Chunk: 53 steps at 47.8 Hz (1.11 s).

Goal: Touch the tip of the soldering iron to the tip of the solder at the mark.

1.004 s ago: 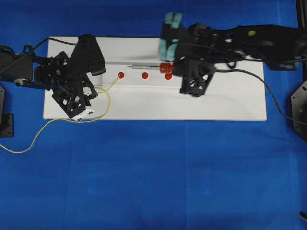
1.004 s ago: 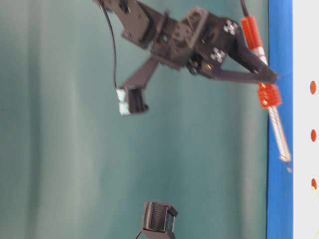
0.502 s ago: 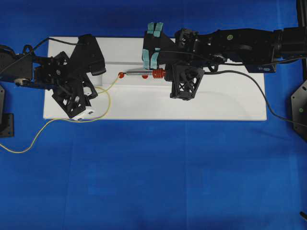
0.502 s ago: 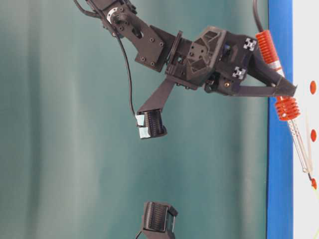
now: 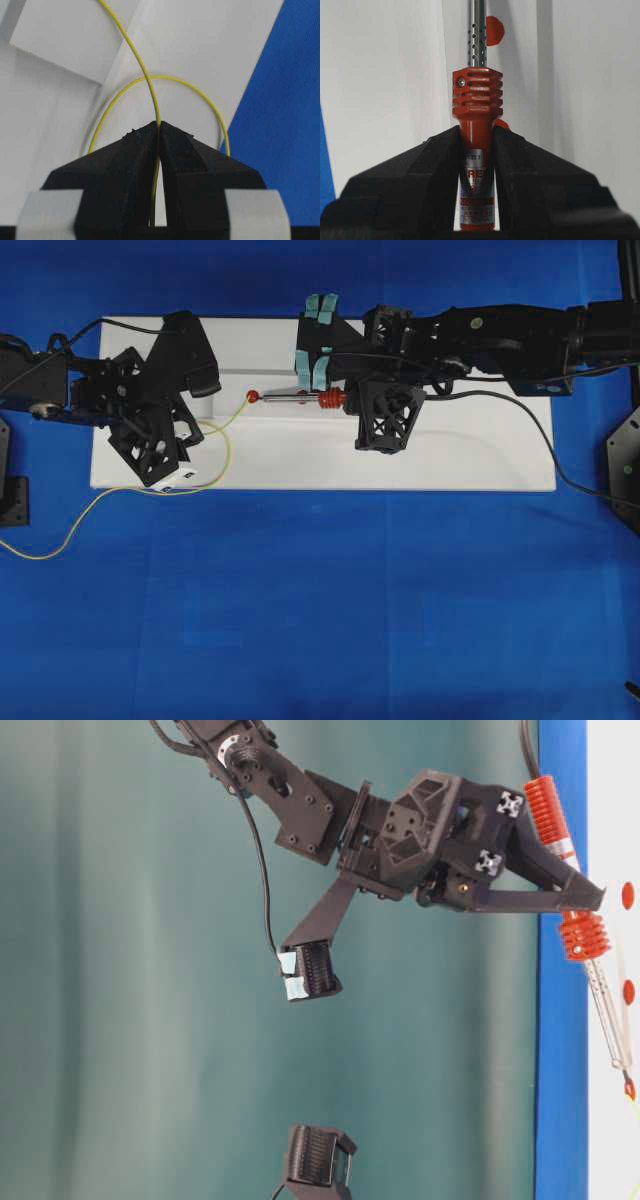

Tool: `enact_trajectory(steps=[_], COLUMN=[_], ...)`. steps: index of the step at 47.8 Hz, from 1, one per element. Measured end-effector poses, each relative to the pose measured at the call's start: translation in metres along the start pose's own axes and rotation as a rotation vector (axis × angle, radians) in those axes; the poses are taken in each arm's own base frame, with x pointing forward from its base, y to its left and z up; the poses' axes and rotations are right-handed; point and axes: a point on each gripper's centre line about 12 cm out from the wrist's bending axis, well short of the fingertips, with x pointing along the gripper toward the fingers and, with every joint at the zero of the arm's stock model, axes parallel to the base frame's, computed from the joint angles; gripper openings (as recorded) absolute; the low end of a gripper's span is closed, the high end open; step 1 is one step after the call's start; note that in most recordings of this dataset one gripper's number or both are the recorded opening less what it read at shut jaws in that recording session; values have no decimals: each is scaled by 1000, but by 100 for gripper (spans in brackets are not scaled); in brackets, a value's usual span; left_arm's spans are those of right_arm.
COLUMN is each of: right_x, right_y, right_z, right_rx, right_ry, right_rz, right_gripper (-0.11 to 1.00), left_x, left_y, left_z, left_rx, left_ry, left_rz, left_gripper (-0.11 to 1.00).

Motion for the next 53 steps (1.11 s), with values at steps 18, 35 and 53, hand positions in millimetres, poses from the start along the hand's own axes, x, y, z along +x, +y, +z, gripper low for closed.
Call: enact_trajectory(steps=[18, 35, 53], right_x=[0, 0, 0], right_y=[0, -1, -2], right_z=[0, 0, 0], right_rx=[-5, -5, -14], right_ry=[0, -2, -2], right_rz=[-3, -5, -10], right_gripper=[6, 6, 6], left_x=[0, 0, 0], left_y=[-2, -3, -4], left_z=[-1, 0, 3], left_rx=[6, 8, 12], left_ry=[1, -1, -11], left_rz=[-4, -6, -10], left_gripper=[1, 1, 1])
